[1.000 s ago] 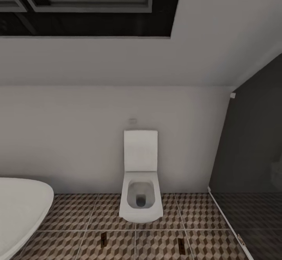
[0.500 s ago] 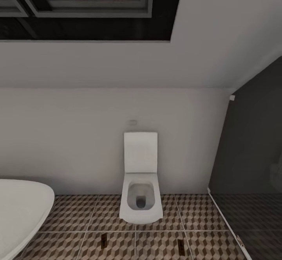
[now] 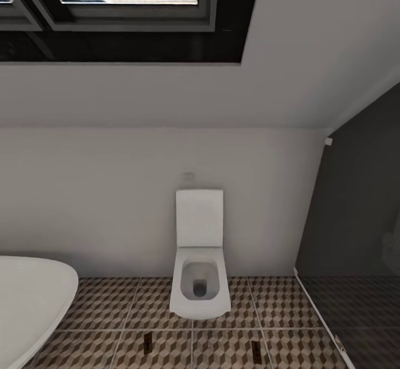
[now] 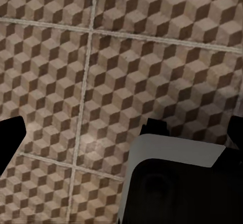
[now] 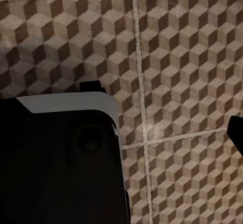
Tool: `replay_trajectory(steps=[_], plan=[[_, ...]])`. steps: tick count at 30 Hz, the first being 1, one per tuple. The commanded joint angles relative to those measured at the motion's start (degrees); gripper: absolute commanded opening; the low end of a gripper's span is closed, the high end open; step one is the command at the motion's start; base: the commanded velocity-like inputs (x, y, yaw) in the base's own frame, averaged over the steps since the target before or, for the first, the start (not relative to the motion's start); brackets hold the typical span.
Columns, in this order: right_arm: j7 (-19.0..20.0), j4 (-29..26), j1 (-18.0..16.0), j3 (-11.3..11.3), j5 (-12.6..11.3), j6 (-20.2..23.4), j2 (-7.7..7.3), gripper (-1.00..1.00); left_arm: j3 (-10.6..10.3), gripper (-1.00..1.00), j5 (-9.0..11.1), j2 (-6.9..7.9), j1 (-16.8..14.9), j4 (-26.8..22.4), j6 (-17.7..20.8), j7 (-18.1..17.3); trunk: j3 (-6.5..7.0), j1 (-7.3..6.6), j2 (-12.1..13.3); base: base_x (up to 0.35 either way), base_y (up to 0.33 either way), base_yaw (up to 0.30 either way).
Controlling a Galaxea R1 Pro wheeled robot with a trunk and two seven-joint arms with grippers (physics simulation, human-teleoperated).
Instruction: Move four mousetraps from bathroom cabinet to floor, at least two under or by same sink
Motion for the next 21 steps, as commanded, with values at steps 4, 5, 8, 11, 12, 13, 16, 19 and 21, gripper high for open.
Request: replay_trajectory(steps=[4, 5, 8, 11, 12, 13, 16, 19, 21], plan=[[-0.1, 0.2, -0.1, 0.5, -0.6, -0.4, 0.03, 1.00, 0.3, 1.00, 0.2, -0.10, 0.3, 0.0, 0.0, 0.1, 0.65, -0.88, 1.6, 0.000, 0.000, 0.000], [-0.1, 0.2, -0.1, 0.5, -0.6, -0.4, 0.03, 1.00, 0.3, 1.00, 0.2, -0.13, 0.4, 0.0, 0.0, 0.1, 0.83, -1.10, 2.0, 0.000, 0.000, 0.000], [0.0, 0.2, -0.1, 0.5, -0.7, -0.4, 0.03, 1.00, 0.3, 1.00, 0.2, -0.24, 0.7, 0.0, 0.0, 0.1, 1.37, -1.76, 3.2, 0.000, 0.000, 0.000], [0.4, 0.2, -0.1, 0.4, -0.7, -0.3, 0.00, 1.00, 0.3, 1.00, 0.2, -0.56, 1.2, 0.0, 0.0, 0.1, 1.91, -2.42, 4.4, 0.000, 0.000, 0.000], [0.6, 0.2, -0.1, 0.4, -0.7, -0.3, -0.01, 1.00, 0.3, 1.00, 0.2, -0.64, 1.4, 0.0, 0.0, 0.1, 2.08, -2.64, 4.8, 0.000, 0.000, 0.000], [0.7, 0.2, -0.1, 0.5, -0.7, -0.3, -0.02, 1.00, 0.3, 1.00, 0.2, -0.72, 1.6, 0.0, -0.1, 0.1, 2.26, -2.86, 5.2, 0.000, 0.000, 0.000], [1.4, 0.2, -0.1, 0.4, -0.7, -0.3, -0.04, 1.00, 0.3, 1.00, 0.2, -0.94, 2.1, 0.0, -0.1, 0.1, 2.80, -3.51, 6.4, 0.000, 0.000, 0.000], [1.8, 0.2, -0.1, 0.4, -0.7, -0.3, -0.05, 1.00, 0.3, 1.00, 0.2, -1.09, 2.4, 0.0, -0.2, 0.1, 3.34, -4.17, 7.6, 0.000, 0.000, 0.000], [1.9, 0.2, -0.1, 0.4, -0.7, -0.3, -0.07, 1.00, 0.3, 1.00, 0.2, -1.17, 2.5, 0.0, -0.2, 0.1, 3.70, -4.61, 8.4, 0.000, 0.000, 0.000]])
